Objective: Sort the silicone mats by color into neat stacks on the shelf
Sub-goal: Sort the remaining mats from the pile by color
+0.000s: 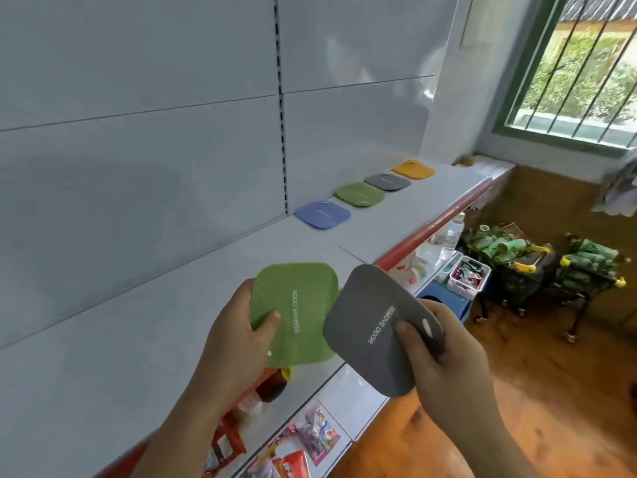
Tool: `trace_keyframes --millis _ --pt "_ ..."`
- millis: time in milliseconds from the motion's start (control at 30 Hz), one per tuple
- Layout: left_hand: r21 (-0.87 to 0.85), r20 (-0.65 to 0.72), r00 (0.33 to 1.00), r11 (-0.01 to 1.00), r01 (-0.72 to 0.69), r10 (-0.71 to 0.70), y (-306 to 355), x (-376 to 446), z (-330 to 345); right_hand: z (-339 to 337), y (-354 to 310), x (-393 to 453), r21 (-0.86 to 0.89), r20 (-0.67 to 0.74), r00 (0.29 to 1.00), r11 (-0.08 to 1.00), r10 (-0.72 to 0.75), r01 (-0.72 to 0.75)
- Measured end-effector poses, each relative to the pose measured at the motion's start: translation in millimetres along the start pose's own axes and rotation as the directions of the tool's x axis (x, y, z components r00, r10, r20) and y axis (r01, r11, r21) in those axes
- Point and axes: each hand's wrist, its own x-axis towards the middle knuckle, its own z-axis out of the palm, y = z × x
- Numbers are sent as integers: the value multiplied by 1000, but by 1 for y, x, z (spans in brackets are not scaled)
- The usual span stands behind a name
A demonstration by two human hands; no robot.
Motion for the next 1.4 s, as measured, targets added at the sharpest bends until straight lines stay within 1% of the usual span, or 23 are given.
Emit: trace_keyframes --millis 133,333,533,667,767,933,1000,1100,1267,1400 --pt "12 -16 1000 1000 0 0 20 37 47 -30 31 43 -1 -16 1000 1000 23 -23" --pt "37 13 1000 999 -6 5 33 107 112 -45 76 112 -33 -23 999 998 50 -50" --pt "-60 10 1000 998 -11 11 43 197 174 -57 106 204 -123 1 999 991 55 -54" --pt "-110 -13 1000 994 -15 14 54 256 202 -63 115 268 -147 10 1000 989 1 1" --pt "-112 -54 997 992 50 -56 54 291 218 -62 131 304 -138 35 999 990 -1 6" --pt "-83 -154 976 986 143 -154 50 340 238 -54 161 361 -99 96 995 995 36 -27" --pt "-93 -184 964 980 176 -191 51 358 247 -52 174 387 -84 140 989 996 41 -30" --pt "-76 -244 945 976 206 -219 54 384 264 -51 195 430 -56 217 976 998 9 4" --pt "-9 -367 878 945 327 -307 59 429 293 -56 230 500 -27 402 915 998 -41 56" --pt "53 -429 818 893 447 -384 55 452 313 -59 252 537 -6 467 881 995 -84 98"
